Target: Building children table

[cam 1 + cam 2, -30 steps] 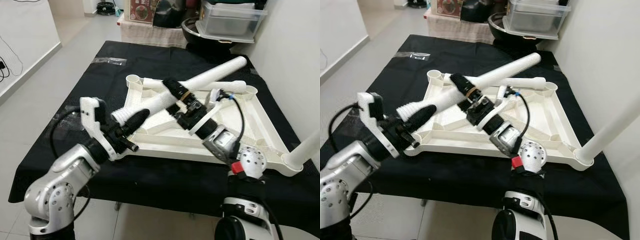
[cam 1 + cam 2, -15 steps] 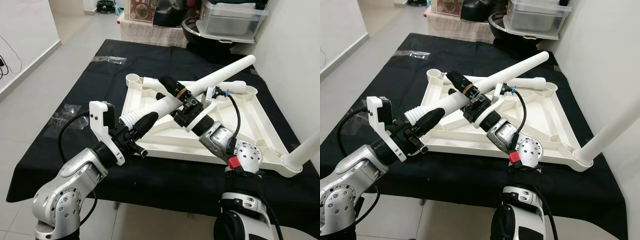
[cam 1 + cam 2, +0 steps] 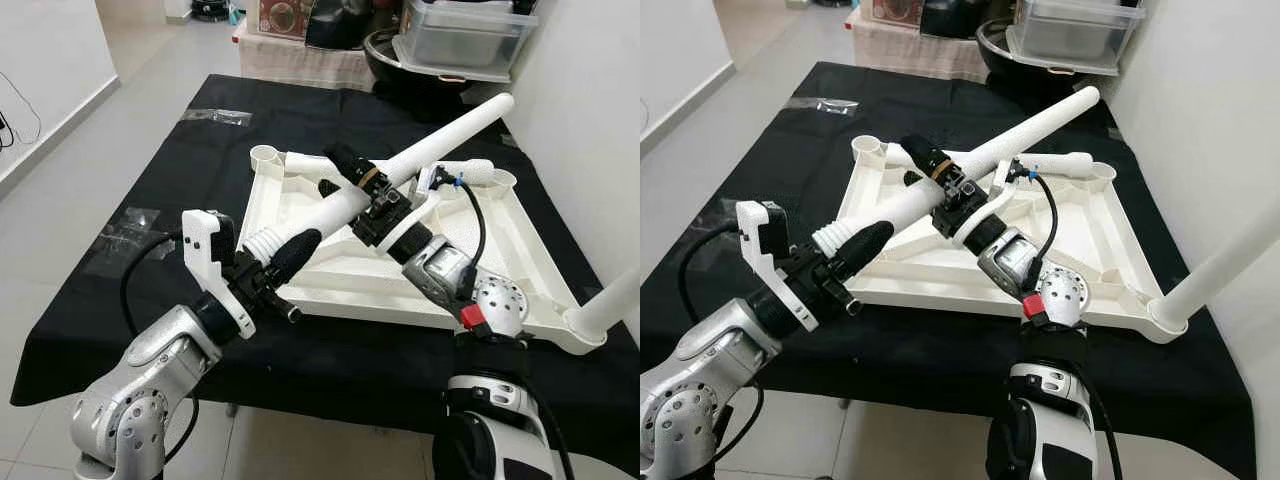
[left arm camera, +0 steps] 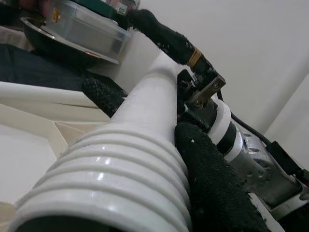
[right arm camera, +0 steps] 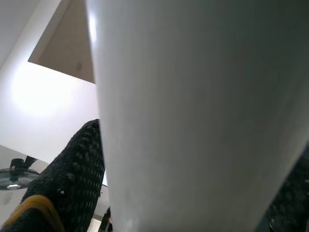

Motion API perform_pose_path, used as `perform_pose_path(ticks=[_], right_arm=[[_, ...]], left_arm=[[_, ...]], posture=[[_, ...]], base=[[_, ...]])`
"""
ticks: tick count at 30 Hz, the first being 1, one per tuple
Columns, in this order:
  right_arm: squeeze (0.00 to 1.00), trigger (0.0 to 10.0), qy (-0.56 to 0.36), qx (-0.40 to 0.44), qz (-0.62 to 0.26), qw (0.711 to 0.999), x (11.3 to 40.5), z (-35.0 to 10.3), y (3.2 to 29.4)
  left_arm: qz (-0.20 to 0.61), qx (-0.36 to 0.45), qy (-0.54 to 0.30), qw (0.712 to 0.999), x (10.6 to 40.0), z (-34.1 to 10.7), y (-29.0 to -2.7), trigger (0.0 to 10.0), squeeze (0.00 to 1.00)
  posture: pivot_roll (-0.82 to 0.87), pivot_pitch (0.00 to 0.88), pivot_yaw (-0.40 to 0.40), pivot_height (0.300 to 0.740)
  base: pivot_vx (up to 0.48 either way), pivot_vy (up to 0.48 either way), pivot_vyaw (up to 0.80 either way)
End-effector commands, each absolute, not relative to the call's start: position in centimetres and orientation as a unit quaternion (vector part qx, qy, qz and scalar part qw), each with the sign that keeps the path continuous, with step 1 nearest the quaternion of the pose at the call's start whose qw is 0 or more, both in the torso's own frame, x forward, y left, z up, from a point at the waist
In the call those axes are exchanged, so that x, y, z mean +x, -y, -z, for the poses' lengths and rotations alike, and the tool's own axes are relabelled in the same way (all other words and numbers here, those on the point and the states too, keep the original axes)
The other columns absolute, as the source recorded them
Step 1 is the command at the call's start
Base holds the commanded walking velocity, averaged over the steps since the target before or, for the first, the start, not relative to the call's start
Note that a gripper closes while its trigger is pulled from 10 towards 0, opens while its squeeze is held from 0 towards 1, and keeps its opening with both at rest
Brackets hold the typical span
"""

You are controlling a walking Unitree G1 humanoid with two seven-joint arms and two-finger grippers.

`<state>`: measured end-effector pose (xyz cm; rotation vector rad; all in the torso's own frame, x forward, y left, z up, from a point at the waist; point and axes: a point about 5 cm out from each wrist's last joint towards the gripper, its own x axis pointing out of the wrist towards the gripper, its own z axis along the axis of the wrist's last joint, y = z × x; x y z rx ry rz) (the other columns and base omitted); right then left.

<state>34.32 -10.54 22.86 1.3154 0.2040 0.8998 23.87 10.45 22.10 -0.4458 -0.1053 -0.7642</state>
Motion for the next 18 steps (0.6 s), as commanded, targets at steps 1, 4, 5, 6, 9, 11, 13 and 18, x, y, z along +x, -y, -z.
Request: perform_pose_path(ticks=[1,4,5,6,9,11,13,18], right_arm=[[0.00,10.0,-0.096,0.575,-0.419,0.696,34.29,-23.45,9.97],[0.00,10.0,-0.097,0.574,-0.420,0.696,34.28,-23.46,9.95],[0.00,10.0,-0.098,0.572,-0.420,0.698,34.28,-23.46,9.90],[0.00,10.0,-0.098,0.571,-0.420,0.698,34.29,-23.46,9.87],[0.00,9.9,-0.098,0.571,-0.420,0.699,34.32,-23.50,9.83],[0.00,9.9,-0.098,0.571,-0.419,0.699,34.36,-23.53,9.80],[0.00,4.8,-0.096,0.569,-0.423,0.698,34.30,-23.64,9.74],[0.00,10.0,-0.093,0.563,-0.434,0.697,34.00,-23.80,9.53]], left_arm=[[0.428,-0.214,0.040,0.877,22.86,-22.19,-8.59,10.0,0.00],[0.425,-0.214,0.040,0.879,22.90,-22.17,-8.66,10.0,0.00],[0.425,-0.213,0.041,0.879,22.94,-22.18,-8.69,10.0,0.00],[0.425,-0.212,0.041,0.879,22.97,-22.19,-8.72,10.0,0.00],[0.425,-0.212,0.041,0.879,23.01,-22.20,-8.73,10.0,0.00],[0.425,-0.213,0.041,0.879,23.03,-22.20,-8.73,10.0,0.00],[0.424,-0.212,0.042,0.880,23.08,-22.26,-8.76,10.0,0.00],[0.420,-0.209,0.040,0.882,23.18,-22.07,-8.74,10.0,0.00]], posture=[[0.08,0.074,-0.121,0.740],[0.08,0.072,-0.121,0.740],[0.08,0.076,-0.119,0.740],[0.08,0.076,-0.119,0.740],[0.08,0.081,-0.119,0.740],[0.08,0.081,-0.119,0.740],[0.08,0.086,-0.117,0.740],[0.08,0.089,-0.115,0.740]], base=[[0.000,0.000,0.00],[0.000,0.000,0.00],[0.000,0.000,0.00],[0.000,0.000,0.00],[0.000,0.000,0.00],[0.000,0.000,0.00],[0.000,0.000,0.00],[0.000,0.000,0.00]])
